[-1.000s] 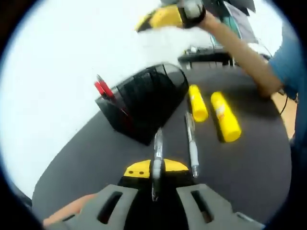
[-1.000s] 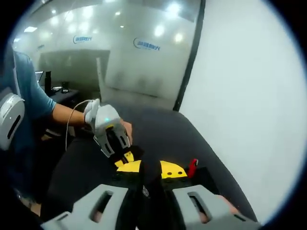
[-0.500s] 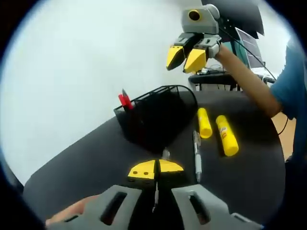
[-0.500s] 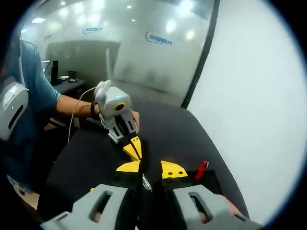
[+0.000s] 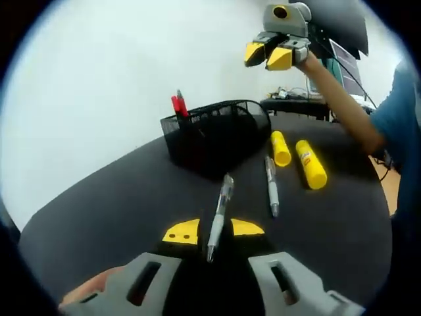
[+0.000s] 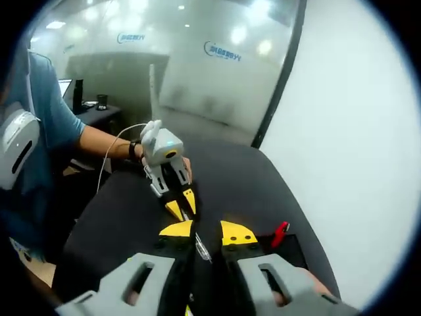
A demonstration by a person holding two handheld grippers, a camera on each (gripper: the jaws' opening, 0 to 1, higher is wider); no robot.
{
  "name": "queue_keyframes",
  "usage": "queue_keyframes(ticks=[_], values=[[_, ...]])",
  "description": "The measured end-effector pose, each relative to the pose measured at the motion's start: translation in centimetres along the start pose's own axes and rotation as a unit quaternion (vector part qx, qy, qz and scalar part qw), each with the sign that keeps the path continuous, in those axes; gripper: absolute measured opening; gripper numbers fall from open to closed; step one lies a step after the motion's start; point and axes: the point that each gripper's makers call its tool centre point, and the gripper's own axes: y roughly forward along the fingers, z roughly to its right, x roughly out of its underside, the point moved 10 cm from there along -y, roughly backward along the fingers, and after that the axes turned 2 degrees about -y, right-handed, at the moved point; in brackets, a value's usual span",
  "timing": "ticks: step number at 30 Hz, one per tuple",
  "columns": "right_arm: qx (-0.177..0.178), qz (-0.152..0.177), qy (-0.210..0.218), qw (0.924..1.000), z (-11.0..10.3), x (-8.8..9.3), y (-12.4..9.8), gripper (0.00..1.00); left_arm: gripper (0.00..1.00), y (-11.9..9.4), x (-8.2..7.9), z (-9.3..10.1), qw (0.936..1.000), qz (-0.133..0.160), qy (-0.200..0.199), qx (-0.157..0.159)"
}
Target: Pick up pens and glue sticks and place them into the holder.
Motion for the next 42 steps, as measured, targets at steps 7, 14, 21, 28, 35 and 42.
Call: queue_keyframes(ticks=[7,14,21,28,35,42], values=[[-0.003,-0.002,-0.001,1.0,0.1,0.1,-0.2,0.11,0.08,0.6,0.2,-0.1,0.9998,-0.016,0.001,0.006],[-0.005,-0.003,-0.002,1.0,-0.1,0.1,-0.3,0.11,0.07,-0.3,-1.1,0.8,0.9997,-0.011,0.023,-0.002],[-0.012,-0.002,-0.006,0.9999,-0.4,-0.1,-0.4,0.11,0.06,-2.3,-4.0,1.3,0.998,0.043,0.041,-0.019],[-0.027,-0.01,-0.011,0.9995,-0.9,0.0,0.6,0.11,0.06,-2.7,-4.9,1.3,0.9975,0.053,0.042,-0.019],[-0.062,-0.06,-0.039,0.9956,-1.9,0.3,4.7,0.18,0.06,-2.8,-5.3,1.0,0.9971,0.071,0.024,-0.015],[-0.056,-0.103,-0.051,0.9918,-1.3,1.4,8.5,0.17,0.06,-3.3,-5.8,1.0,0.9966,0.076,0.028,-0.017]])
